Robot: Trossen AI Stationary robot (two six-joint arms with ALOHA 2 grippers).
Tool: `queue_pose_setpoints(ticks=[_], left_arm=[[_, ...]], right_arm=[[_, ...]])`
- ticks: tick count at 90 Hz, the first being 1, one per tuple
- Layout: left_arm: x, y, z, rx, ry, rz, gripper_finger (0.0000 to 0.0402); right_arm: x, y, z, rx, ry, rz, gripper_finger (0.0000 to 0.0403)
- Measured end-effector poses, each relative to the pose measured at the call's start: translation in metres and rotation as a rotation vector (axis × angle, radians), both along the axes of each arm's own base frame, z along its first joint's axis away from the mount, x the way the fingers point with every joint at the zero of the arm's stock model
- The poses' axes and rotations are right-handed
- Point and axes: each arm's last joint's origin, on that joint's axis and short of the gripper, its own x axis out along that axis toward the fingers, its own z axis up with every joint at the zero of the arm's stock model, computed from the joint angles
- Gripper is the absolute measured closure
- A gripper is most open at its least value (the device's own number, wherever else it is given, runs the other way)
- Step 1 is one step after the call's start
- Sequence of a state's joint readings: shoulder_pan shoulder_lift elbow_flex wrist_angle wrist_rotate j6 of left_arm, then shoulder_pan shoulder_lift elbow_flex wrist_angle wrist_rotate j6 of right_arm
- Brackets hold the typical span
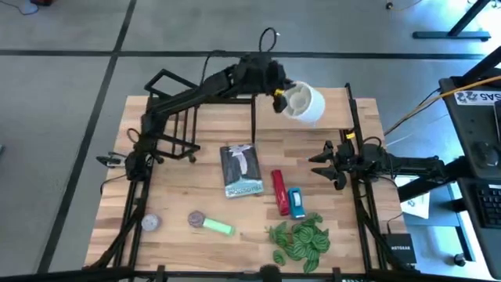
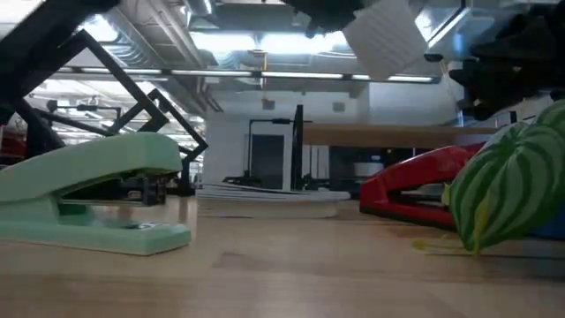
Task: Stock shelves
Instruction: Put the white pencil holder on the shelf
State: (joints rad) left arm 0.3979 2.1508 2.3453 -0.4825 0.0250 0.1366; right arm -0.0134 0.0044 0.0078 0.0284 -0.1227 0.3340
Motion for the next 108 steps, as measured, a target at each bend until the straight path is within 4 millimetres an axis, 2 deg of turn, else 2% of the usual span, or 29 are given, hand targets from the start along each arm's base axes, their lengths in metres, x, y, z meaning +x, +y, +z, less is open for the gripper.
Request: queue_pose_setpoints(ticks=[15, 24, 32, 52, 65, 84, 94, 108], left_arm=[[0.0, 0.031, -0.03, -0.079, 0.085, 0.023, 0.0401], [-0.006, 0.04, -0.033, -0.099, 0.114, 0.05, 0.0401], [-0.008, 0.04, -0.029, -0.094, 0.103, 0.053, 0.0398], [-0.002, 0.024, -0.031, -0.106, 0.134, 0.012, 0.0396], [0.006, 0.003, -0.034, -0.08, 0.179, -0.015, 0.0395], [0.006, -0.029, -0.015, 0.012, 0.173, 0.005, 0.0395], [0.007, -0.035, -0.01, 0.043, 0.169, 0.051, 0.0394], [0.005, -0.026, -0.014, 0.048, 0.19, 0.145, 0.0394]], right_arm=[[0.0, 0.0, 0.0, 0.0, -0.001, 0.0, 0.0221], [0.0, 0.0, 0.0, 0.0, 0.0, 0.0, 0.0221], [0.0, 0.0, 0.0, 0.0, -0.001, 0.0, 0.0221], [0.0, 0.0, 0.0, 0.0, -0.001, 0.0, 0.0221], [0.0, 0.0, 0.0, 0.0, 0.0, 0.0, 0.0221], [0.0, 0.0, 0.0, 0.0, -0.001, 0.0, 0.0221], [0.0, 0.0, 0.0, 0.0, -0.001, 0.0, 0.0221], [0.0, 0.0, 0.0, 0.0, -0.001, 0.0, 0.0221]])
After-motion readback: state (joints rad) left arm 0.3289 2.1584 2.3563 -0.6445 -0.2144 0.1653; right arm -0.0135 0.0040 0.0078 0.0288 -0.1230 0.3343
